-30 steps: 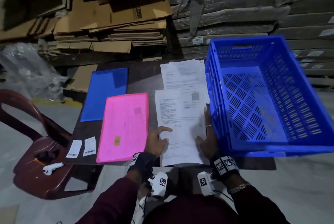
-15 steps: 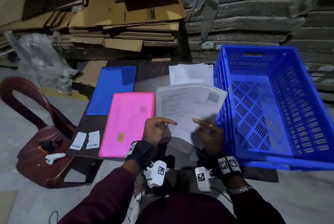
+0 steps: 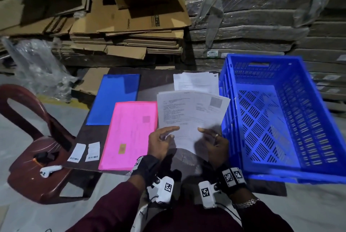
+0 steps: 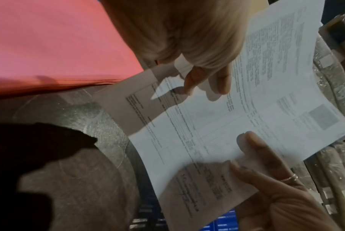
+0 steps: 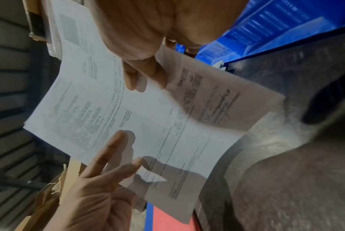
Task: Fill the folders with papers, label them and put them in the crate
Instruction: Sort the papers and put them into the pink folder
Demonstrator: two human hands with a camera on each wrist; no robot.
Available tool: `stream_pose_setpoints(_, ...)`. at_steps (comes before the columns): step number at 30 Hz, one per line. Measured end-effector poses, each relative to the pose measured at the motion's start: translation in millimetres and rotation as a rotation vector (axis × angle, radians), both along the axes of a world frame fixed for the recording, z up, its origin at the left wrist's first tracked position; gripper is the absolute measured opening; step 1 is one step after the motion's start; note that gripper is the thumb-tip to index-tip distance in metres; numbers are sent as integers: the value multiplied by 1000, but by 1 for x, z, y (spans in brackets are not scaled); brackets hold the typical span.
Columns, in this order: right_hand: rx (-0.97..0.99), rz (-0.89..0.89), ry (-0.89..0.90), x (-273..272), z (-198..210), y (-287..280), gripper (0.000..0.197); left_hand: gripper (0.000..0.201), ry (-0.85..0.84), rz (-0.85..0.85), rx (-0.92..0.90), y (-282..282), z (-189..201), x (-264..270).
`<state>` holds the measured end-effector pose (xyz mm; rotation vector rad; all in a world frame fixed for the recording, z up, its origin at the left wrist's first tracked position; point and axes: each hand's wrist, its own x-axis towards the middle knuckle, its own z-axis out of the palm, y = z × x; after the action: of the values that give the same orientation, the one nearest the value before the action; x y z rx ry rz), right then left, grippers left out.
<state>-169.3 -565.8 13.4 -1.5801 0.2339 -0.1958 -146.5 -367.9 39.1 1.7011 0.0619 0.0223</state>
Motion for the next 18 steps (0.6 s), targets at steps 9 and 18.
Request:
stream_pose_setpoints(9, 17, -68, 92, -2, -7, 7, 29, 49, 85, 91, 25, -2, -31, -5)
stream_pose_setpoints(18, 143, -121, 16, 4, -23, 4, 16, 42, 18, 75, 46, 2, -23, -3)
